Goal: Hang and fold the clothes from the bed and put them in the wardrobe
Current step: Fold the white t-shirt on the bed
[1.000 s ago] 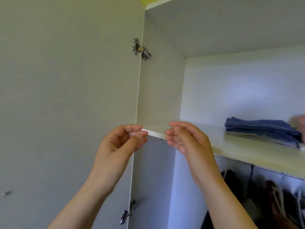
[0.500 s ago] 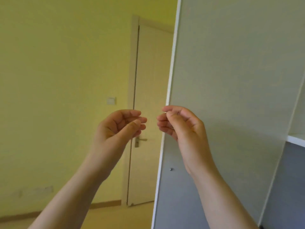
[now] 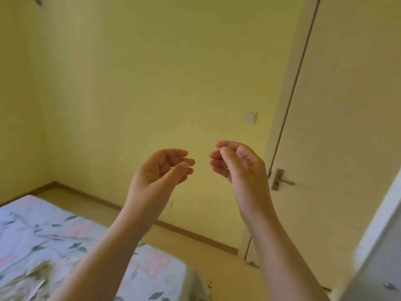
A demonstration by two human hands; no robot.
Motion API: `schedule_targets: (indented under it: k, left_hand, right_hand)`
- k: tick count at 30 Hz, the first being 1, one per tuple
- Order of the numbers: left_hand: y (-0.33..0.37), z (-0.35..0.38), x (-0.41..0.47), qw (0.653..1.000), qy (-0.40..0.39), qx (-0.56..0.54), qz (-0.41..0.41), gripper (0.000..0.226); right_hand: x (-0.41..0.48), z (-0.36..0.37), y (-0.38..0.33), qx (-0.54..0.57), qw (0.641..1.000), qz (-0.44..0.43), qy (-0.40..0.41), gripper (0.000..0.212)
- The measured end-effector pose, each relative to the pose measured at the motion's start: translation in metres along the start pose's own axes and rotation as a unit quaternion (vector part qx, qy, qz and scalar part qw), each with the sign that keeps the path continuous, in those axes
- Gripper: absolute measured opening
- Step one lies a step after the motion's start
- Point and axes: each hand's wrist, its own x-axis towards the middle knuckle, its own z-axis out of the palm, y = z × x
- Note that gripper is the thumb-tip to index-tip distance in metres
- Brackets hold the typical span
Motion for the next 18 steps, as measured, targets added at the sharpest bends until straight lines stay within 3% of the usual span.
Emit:
schedule_targets:
  k: [8, 18]
  left_hand:
    - [-0.053, -0.081, 0.050, 0.994, 0.103, 0.037, -0.027, 0.017]
    - [-0.138, -0.152, 0.116, 0.980, 0.150, 0.082, -0.099, 0.016]
  right_hand:
    - [0.060, 0.069, 0.085, 0.032, 0.996, 0.041, -0.068, 0.015]
    - [0.137, 0.138, 0.193, -0.016, 0.980, 0.094, -0.175, 0.014]
